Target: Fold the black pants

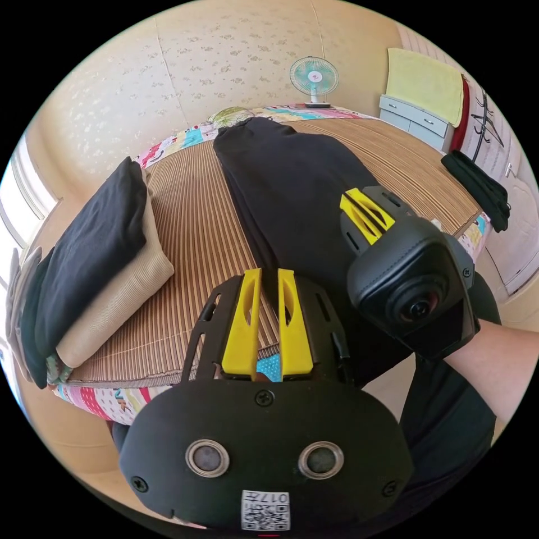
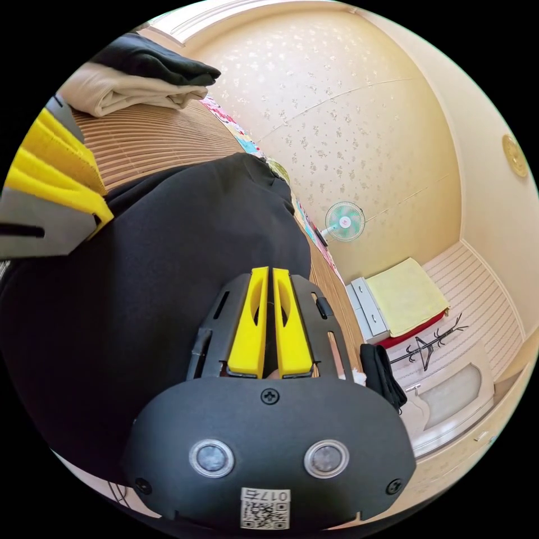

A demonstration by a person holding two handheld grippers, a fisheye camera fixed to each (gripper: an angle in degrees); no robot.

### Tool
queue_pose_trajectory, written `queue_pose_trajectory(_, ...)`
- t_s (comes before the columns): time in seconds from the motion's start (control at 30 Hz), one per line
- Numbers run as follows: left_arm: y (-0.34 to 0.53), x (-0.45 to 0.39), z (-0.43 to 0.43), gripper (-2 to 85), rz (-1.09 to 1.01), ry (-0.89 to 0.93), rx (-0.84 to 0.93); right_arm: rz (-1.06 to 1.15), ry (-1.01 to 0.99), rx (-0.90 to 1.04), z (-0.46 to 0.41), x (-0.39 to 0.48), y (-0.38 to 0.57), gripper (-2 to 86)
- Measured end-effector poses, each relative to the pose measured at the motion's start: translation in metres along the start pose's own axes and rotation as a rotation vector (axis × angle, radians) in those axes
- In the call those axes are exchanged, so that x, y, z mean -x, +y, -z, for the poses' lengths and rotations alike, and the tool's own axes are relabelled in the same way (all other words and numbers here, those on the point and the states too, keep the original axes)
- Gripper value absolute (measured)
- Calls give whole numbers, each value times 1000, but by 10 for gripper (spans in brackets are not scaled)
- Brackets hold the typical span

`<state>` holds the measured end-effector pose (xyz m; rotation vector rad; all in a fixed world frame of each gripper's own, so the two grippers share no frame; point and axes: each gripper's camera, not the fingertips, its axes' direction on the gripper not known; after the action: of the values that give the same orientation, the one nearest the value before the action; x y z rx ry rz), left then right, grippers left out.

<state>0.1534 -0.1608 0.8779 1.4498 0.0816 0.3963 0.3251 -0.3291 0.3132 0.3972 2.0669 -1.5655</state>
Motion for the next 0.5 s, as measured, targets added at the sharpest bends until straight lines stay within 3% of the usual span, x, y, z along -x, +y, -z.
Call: queue_pose_trajectory(0.5,-3,-19,26,59,-4,54,42,0,6,-1,10,29,-15,15)
